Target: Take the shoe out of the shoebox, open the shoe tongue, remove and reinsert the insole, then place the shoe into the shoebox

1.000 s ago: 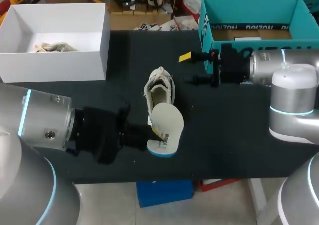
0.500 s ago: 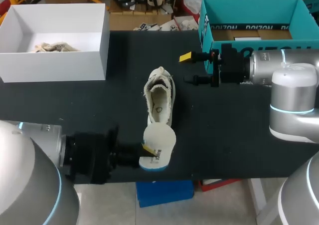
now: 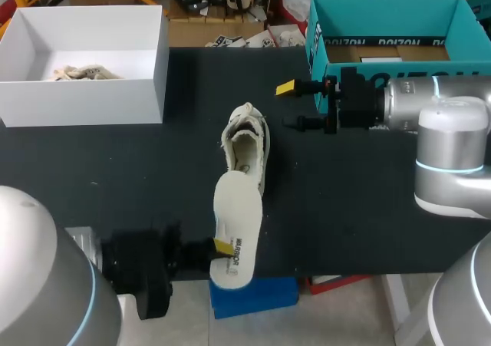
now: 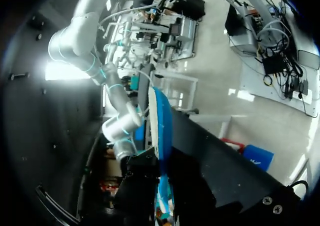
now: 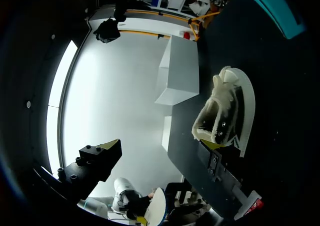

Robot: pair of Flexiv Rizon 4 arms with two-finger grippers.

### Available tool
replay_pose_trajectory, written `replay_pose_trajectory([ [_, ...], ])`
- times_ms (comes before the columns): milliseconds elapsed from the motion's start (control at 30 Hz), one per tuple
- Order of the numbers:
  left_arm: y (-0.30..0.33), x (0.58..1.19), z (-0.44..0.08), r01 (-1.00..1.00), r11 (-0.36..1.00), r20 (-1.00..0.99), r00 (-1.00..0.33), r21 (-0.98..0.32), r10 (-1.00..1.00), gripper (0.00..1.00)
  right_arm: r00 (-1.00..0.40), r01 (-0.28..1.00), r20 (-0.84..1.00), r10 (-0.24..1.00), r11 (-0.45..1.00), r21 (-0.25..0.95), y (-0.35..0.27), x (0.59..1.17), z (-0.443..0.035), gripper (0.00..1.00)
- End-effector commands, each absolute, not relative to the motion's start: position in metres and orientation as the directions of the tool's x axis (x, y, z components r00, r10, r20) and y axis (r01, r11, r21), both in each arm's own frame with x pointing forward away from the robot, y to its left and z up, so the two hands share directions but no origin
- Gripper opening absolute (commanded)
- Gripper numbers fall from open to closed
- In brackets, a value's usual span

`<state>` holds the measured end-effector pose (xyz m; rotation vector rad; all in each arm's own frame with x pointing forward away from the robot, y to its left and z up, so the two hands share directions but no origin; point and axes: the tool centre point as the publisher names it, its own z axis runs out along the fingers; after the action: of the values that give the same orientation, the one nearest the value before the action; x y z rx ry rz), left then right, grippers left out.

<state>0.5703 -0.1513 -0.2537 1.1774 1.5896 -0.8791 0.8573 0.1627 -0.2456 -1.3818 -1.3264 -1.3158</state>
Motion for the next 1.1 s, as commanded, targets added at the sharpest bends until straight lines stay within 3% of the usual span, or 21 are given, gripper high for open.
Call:
replay_pose_trajectory([
  [33,-0.15,0.566,-0.261,0.915,0.367,-0.982,0.12,0.165,0.143,0.0,-0.088,0.984,0.983,0.16,-0.138,0.111,0.164,0.857,-0.246,1.0],
  [233,-0.149,0.582,-0.27,0.903,0.362,-0.973,0.209,0.23,0.097,0.0,-0.088,0.984,0.983,0.16,-0.138,0.111,0.164,0.857,-0.246,1.0],
  [1100,-0.155,0.692,-0.269,0.893,0.378,-0.967,0.199,0.246,0.158,0.0,-0.088,0.984,0.983,0.16,-0.138,0.111,0.164,0.857,-0.246,1.0],
])
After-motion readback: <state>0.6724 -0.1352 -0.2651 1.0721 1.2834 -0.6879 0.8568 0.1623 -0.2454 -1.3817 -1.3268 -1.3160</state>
